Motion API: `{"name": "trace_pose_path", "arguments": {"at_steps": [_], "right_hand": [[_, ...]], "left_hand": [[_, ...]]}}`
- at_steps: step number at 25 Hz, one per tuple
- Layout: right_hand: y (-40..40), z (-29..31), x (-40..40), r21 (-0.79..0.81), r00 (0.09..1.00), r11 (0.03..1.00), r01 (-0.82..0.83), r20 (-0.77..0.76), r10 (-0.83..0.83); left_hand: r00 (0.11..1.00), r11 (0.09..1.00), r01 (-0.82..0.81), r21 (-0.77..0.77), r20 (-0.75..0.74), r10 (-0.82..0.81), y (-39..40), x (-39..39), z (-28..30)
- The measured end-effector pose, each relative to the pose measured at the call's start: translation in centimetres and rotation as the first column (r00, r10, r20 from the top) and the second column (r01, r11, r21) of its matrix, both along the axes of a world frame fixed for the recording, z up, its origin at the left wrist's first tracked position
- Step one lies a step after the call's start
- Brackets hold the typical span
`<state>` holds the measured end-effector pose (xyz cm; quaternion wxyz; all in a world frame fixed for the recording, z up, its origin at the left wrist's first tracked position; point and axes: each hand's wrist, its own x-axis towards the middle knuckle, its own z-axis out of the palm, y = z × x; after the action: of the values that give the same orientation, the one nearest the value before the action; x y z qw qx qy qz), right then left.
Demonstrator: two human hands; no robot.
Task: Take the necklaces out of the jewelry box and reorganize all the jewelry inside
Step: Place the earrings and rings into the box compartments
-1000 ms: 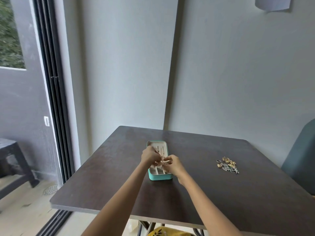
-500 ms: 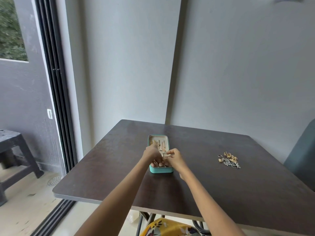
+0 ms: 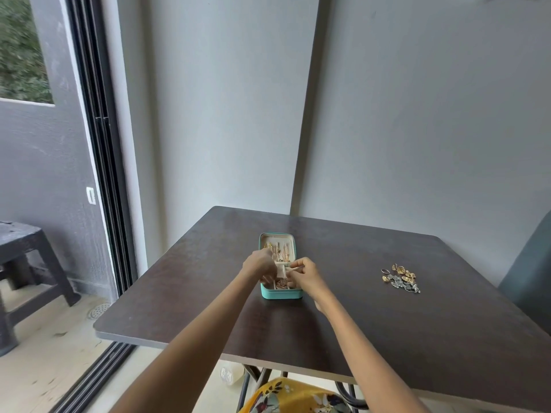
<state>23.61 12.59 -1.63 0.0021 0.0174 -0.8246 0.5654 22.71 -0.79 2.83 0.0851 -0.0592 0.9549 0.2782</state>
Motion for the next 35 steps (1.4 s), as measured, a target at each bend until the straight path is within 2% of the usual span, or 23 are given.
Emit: {"name": "trace_pose_path", "arguments": {"at_steps": [6, 14, 19, 24, 26, 28, 30, 32, 35], "right_hand": [[0.0, 0.0, 0.2, 0.161, 0.998, 0.986, -0.043, -0.041, 0.05], [-0.1, 0.2, -0.1, 0.151, 1.0, 0.988, -0.021, -0.009, 0.022], [0.0, 0.6, 0.1, 0.21, 0.997, 0.974, -0.08, 0.006, 0.081], [-0.6, 0.4, 0.2, 0.217, 0.999, 0.976, -0.032, -0.033, 0.04], [-0.5, 0.3, 0.3, 0.159, 0.998, 0.987, 0.012, -0.07, -0.001], [0.0, 0.3, 0.9, -0.02, 0.989, 0.995, 0.094, -0.111, -0.096], [0.8, -0.1, 1.2, -0.162, 0.958, 0.963, 0.217, -0.153, -0.242], [1.6, -0.6, 1.2, -0.142, 0.937, 0.943, 0.302, -0.138, -0.321], [2.2, -1.3, 0.9, -0.142, 0.96, 0.951, 0.274, -0.018, -0.279]], "left_hand": [[0.999, 0.988, 0.039, -0.15, -0.023, -0.043, -0.4, 0.1, -0.6], [0.963, 0.955, 0.247, -0.165, 0.15, -0.223, 0.1, 0.4, 0.8], [0.972, 0.959, 0.219, -0.179, 0.12, -0.2, 0.3, 0.4, 0.1], [0.988, 0.969, 0.153, -0.192, 0.031, -0.15, -0.1, 0.1, -0.7], [0.989, 0.973, 0.146, -0.18, 0.017, -0.146, -0.2, 0.1, -0.6], [0.991, 0.983, 0.126, -0.137, -0.033, -0.132, -0.2, -0.1, -0.3], [0.986, 0.99, 0.091, -0.108, -0.13, -0.105, 0.0, -0.2, 0.1], [0.968, 0.989, 0.122, -0.08, -0.209, -0.136, 0.8, -0.1, 0.1], [0.924, 0.971, 0.229, -0.062, -0.301, -0.237, 2.8, 0.2, 0.1]]}}
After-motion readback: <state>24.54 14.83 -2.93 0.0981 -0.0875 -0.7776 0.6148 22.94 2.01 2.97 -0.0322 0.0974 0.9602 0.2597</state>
